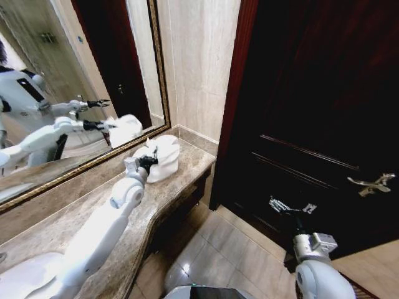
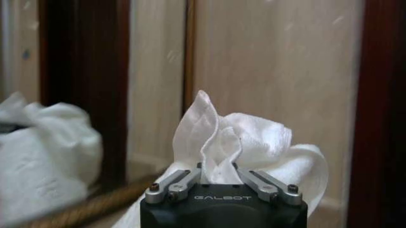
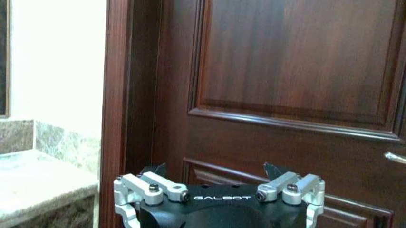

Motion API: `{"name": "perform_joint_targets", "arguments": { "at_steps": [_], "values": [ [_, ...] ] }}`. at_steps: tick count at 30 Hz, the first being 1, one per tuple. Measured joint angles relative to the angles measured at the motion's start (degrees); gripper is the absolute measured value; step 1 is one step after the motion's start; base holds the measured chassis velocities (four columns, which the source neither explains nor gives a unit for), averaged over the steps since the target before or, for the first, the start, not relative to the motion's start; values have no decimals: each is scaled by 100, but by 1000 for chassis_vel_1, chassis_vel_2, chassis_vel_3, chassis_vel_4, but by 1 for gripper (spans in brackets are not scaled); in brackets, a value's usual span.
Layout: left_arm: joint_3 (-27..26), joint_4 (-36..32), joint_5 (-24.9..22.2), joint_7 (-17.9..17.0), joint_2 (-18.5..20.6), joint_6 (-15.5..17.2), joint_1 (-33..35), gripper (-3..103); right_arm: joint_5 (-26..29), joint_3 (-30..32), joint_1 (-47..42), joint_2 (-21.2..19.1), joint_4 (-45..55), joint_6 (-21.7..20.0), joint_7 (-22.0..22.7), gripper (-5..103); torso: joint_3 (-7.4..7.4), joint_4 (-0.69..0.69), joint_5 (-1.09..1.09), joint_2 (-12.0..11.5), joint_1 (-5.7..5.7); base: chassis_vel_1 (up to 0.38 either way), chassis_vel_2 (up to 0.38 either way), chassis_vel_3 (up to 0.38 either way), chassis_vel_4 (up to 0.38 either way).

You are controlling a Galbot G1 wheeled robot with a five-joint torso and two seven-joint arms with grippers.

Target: Discard the used towel into the hamper.

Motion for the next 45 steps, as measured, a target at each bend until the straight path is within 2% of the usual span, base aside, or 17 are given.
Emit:
{"name": "perform_joint_targets", "arguments": {
  "at_steps": [1,4,5,8,11,13,16,20,30,35,37,38,40,41,45],
  "values": [
    [0,0,0,0,0,0,0,10,0,0,0,0,0,0,0,100,0,0,0,0,0,0,0,0,0],
    [-246,-681,-130,107,203,-137,194,10,93,22,8,1,63,9,55,100,0,0,0,0,0,0,0,0,0],
    [-246,-681,-130,107,203,-137,194,10,93,22,8,1,63,9,55,100,0,0,0,0,0,0,0,0,0],
    [-582,-1305,-411,63,397,37,413,10,257,78,-23,-4,177,38,115,100,-1,-1,1,0,0,0,0,0,0],
    [-834,-1526,-450,57,481,146,686,10,378,120,-71,-4,279,44,128,100,-1,-1,0,0,-1,0,0,0,0],
    [-967,-1578,-365,56,492,169,868,10,414,138,-107,-4,338,44,128,100,-1,0,0,-1,-1,0,0,0,0],
    [-1263,-1686,95,46,459,264,1458,10,457,174,-223,-5,530,-51,124,100,-1,1,-1,-1,-1,0,0,0,0],
    [-1361,-1857,191,-77,384,492,1784,10,467,180,-256,-12,624,-71,134,100,-1,1,-1,-2,0,0,0,0,0],
    [-1379,-2149,348,-207,233,616,2120,10,466,147,-390,19,818,-123,137,100,0,-1,2,-3,2,59,-73,-81,74],
    [-1378,-2175,443,-230,180,519,2221,10,463,146,-455,47,885,-106,131,100,-1,1,-3,-2,-2,191,-175,-180,186],
    [-1378,-2215,459,-231,144,473,2274,10,456,144,-512,69,919,-88,122,100,-1,1,5,-1,-4,215,-181,-211,190],
    [-1377,-2227,469,-231,132,466,2294,10,450,140,-536,83,937,-75,115,100,-1,0,-3,-2,-2,210,-212,-230,184],
    [-1377,-2235,476,-231,116,464,2315,10,443,137,-565,100,960,-59,107,100,-1,0,-4,-2,-2,210,-212,-209,188],
    [-1377,-2239,484,-230,100,459,2333,10,437,134,-588,114,973,-48,98,100,-1,0,3,-1,-3,196,-209,-188,175],
    [-1375,-2255,527,-227,28,439,2378,10,407,125,-629,143,995,-8,69,100,-2,0,-1,-1,-4,185,-200,-178,178]
  ]
}}
